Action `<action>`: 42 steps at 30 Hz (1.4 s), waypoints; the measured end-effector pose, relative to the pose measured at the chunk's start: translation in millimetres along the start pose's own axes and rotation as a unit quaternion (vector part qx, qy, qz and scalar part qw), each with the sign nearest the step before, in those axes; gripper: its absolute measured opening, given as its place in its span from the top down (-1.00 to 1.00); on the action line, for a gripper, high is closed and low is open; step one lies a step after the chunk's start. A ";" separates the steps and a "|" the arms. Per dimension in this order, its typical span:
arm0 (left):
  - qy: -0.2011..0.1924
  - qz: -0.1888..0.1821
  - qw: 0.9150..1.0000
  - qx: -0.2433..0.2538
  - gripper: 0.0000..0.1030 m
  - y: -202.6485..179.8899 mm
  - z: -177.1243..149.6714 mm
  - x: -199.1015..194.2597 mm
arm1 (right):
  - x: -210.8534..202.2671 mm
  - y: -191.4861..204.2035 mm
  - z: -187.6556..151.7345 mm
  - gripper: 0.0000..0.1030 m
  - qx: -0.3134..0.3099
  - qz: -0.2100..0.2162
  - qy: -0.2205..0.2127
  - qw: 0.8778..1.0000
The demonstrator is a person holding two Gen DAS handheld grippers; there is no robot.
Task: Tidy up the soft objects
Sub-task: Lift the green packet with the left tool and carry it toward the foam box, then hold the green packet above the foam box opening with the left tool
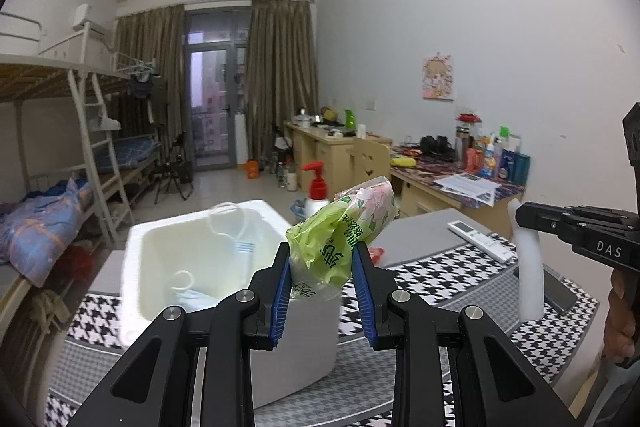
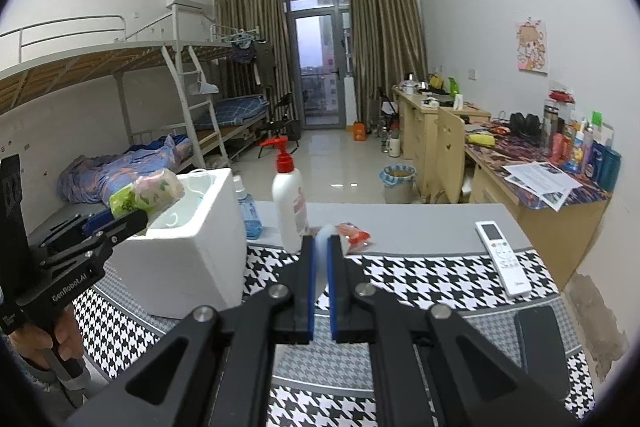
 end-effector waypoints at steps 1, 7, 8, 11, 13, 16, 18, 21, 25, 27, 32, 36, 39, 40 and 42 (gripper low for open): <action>-0.002 0.008 1.000 -0.003 0.40 4.6 0.9 -2.3 | 1.6 3.7 2.0 0.86 -0.002 0.005 -0.001 1.000; -0.008 0.040 0.999 -0.009 0.40 23.5 2.6 -15.3 | 8.8 21.5 9.2 0.86 -0.015 0.026 0.004 1.000; -0.009 0.045 0.999 -0.010 0.40 27.4 2.4 -17.7 | 9.8 25.3 11.0 0.86 -0.018 0.030 0.005 0.999; -0.009 0.059 0.998 -0.015 0.40 35.8 1.9 -22.0 | 14.0 36.3 16.0 0.86 -0.025 0.039 0.009 0.999; -0.010 0.070 0.997 -0.014 0.40 40.3 0.9 -25.4 | 15.6 43.2 18.7 0.86 -0.032 0.044 0.009 0.998; -0.014 0.093 0.995 -0.013 0.40 46.1 0.4 -30.5 | 18.6 54.7 22.5 0.86 -0.042 0.051 0.009 0.998; -0.015 0.096 0.995 -0.018 0.40 49.8 0.1 -33.1 | 20.4 59.4 24.1 0.86 -0.045 0.058 0.010 0.997; -0.015 0.104 0.994 -0.022 0.40 55.7 -0.5 -36.5 | 22.6 67.3 26.8 0.86 -0.048 0.066 0.008 0.997; -0.015 0.115 0.993 -0.030 0.40 64.3 -3.4 -45.2 | 25.6 77.4 27.2 0.86 -0.052 0.081 0.009 0.995; -0.017 0.122 0.992 -0.033 0.40 67.6 -3.7 -49.6 | 28.7 82.3 27.1 0.86 -0.054 0.088 0.012 0.995; -0.020 0.141 0.989 -0.036 0.40 73.1 -3.9 -59.8 | 31.9 91.0 26.2 0.86 -0.055 0.102 0.015 0.993; -0.019 0.152 0.987 -0.040 0.40 76.9 -7.5 -64.1 | 34.0 98.5 26.4 0.86 -0.059 0.108 0.018 0.992; -0.015 0.161 0.986 -0.043 0.40 80.7 -11.0 -65.3 | 34.7 104.7 27.3 0.86 -0.065 0.111 0.019 0.992; -0.014 0.163 0.986 -0.044 0.40 82.4 -12.1 -65.6 | 35.2 106.8 27.5 0.86 -0.067 0.112 0.019 0.991; -0.011 0.166 0.985 -0.046 0.40 84.8 -13.4 -66.2 | 37.0 109.1 29.0 0.86 -0.068 0.113 0.021 0.991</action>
Point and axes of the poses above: each gripper's, at about its wrist camera, not at the fingertips, and x roughly the way its jaws point, y to its left, z to its top, the point moved 3 cm from there along x, roughly the way its jaws point
